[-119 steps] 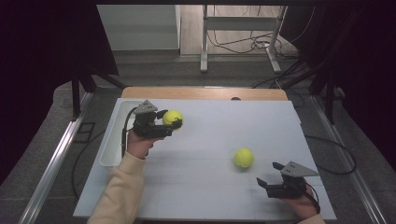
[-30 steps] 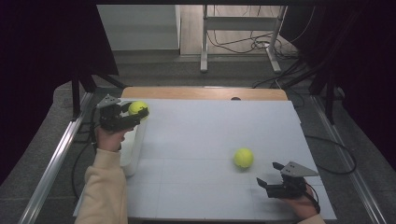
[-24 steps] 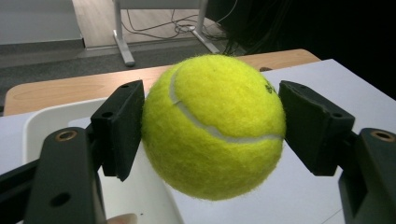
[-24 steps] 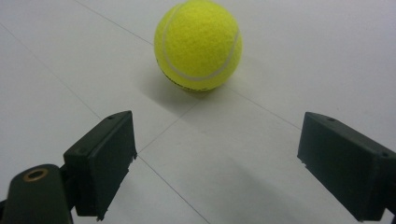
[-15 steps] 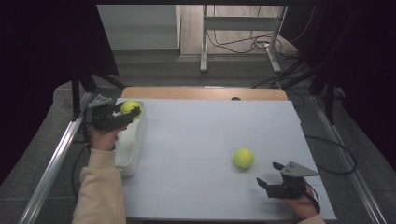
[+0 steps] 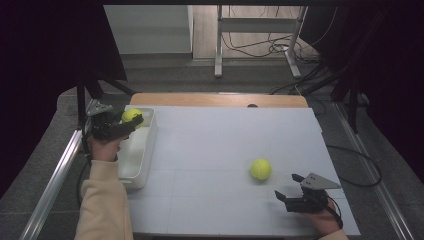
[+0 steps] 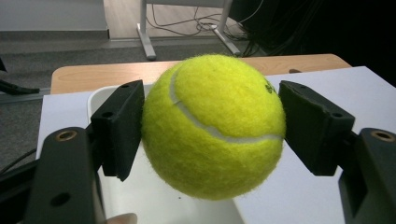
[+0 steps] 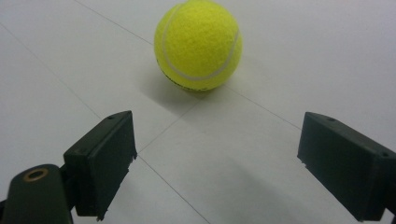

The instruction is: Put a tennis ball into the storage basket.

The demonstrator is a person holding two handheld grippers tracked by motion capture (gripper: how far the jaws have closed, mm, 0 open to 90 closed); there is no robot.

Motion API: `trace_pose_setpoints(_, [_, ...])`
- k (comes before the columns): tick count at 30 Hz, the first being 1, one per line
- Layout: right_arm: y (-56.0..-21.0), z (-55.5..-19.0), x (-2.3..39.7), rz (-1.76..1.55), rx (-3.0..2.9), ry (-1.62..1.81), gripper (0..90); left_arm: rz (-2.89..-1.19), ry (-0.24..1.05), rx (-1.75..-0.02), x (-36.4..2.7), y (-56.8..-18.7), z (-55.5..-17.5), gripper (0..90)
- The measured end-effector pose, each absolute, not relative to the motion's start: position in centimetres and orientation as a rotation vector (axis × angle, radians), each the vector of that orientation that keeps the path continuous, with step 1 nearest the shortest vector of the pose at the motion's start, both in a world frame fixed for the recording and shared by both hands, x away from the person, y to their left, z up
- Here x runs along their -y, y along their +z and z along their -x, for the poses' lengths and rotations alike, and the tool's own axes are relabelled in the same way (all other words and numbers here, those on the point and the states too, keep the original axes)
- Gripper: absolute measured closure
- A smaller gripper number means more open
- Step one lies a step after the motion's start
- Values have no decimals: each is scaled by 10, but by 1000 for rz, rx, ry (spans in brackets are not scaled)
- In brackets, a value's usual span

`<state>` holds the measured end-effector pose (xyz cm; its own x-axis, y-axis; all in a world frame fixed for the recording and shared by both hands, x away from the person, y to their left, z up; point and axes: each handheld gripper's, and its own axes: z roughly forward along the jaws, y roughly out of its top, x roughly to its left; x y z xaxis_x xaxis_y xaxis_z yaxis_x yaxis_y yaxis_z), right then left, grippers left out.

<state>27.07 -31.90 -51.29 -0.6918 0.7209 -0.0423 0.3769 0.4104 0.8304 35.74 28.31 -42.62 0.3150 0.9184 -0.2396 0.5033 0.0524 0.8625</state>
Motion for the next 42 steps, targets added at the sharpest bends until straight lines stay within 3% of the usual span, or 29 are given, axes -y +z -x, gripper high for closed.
trace_pose_setpoints(42, [-512,-271,319,-948,-2268,1193,118,-1791,448,-1519,-280,-454,-404,265])
